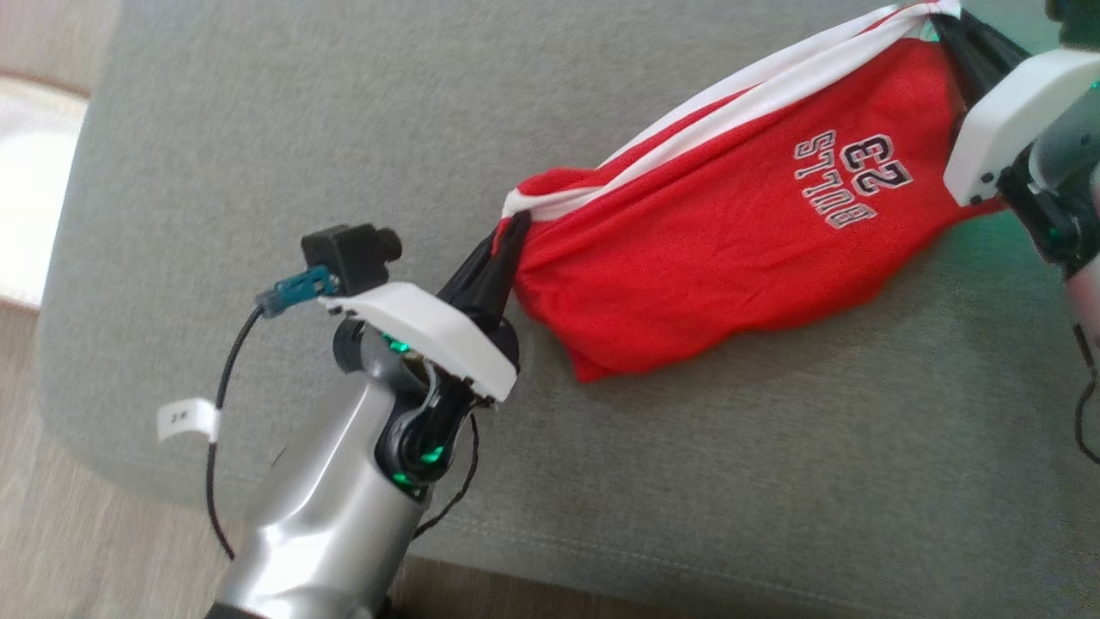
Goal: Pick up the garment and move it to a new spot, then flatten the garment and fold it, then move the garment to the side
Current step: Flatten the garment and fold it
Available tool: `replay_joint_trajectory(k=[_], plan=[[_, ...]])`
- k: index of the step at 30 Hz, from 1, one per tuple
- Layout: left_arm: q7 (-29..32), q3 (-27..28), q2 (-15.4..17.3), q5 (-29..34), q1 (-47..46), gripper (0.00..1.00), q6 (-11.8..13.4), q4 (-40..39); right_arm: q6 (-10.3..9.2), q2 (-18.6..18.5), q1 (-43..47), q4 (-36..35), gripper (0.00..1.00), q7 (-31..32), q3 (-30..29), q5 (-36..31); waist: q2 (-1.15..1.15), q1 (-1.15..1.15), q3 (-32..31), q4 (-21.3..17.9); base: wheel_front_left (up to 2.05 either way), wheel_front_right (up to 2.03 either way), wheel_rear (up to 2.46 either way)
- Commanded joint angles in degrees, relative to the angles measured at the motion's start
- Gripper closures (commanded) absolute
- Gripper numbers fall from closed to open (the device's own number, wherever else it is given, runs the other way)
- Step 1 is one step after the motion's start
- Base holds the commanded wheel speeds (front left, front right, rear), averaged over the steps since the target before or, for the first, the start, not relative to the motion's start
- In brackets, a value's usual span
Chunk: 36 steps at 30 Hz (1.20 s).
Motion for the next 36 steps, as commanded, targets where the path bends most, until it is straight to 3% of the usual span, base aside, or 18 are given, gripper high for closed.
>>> replay_joint_trajectory(k=[1, 4, 5, 6, 7, 13, 20, 27, 31, 36], plan=[[-1.06, 1.12, 0.86, -0.39, -2.01, 1.0, 0.01, -0.85, 0.19, -0.79, -1.28, -0.33, 1.0, -1.05, 0.83, 0.46, 0.0, 0.0, 1.96, 1.84, 0.0, 0.0, 0.0], [-3.04, -0.93, 0.86, -2.03, -3.87, 1.0, 0.16, 1.7, 0.19, -0.13, -3.49, 4.57, 1.0, -3.44, 3.06, 1.55, 0.0, 0.0, 2.45, 2.34, 0.0, 0.0, 0.0], [-3.4, -1.59, 0.86, -2.65, -4.27, 0.84, 0.23, 2.49, 0.19, 0.09, -4.03, 5.95, 0.89, -4.4, 3.61, 1.99, 0.0, 0.0, 2.54, 2.4, 0.0, 0.0, 0.0], [-3.81, -2.25, 0.86, -3.14, -4.62, 0.45, 0.28, 3.15, 0.19, 0.33, -4.42, 7.12, 0.53, -5.62, 4.0, 2.42, 0.0, 0.0, 2.61, 2.44, 0.0, 0.0, 0.0], [-4.33, -2.81, 0.86, -3.5, -4.91, 0.0, 0.35, 3.74, 0.19, 0.68, -4.58, 8.15, 0.0, -6.65, 4.46, 2.86, 0.0, 0.0, 2.64, 2.38, 0.0, 0.0, 0.0], [-8.25, -4.16, 1.07, -2.53, -5.24, 0.0, 2.24, 6.54, 0.19, 2.2, -3.85, 11.62, 0.0, -16.68, 5.17, 3.52, 0.0, 0.0, 1.49, 0.77, 0.0, 0.0, 0.0], [-13.18, -2.2, 5.1, 6.38, -2.46, 0.0, 9.85, 3.04, 0.19, 3.98, 1.18, 10.34, 0.0, -27.21, 0.61, 0.18, 0.0, 0.0, -1.88, -3.05, 0.0, 0.0, 0.0], [-13.53, 4.04, 8.54, 17.37, 2.25, 0.0, 16.06, -9.41, 0.19, 8.09, 11.44, 1.19, 0.0, -28.53, -9.23, -6.99, 0.0, 0.0, -5.39, -7.15, 0.0, 0.0, 0.0], [-13.54, 6.69, 10.15, 23.79, 4.83, 0.0, 17.52, -15.24, 0.19, 10.96, 18.42, -6.19, 0.0, -28.22, -13.83, -10.8, 0.0, 0.0, -7.0, -9.34, 0.0, 0.0, 0.0], [-13.54, 7.95, 11.9, 28.06, 7.94, 0.0, 17.81, -17.01, 0.19, 14.88, 27.19, -15.76, 0.0, -24.64, -17.85, -14.63, 0.0, 0.0, -8.57, -11.76, 0.0, 0.0, 0.0]])
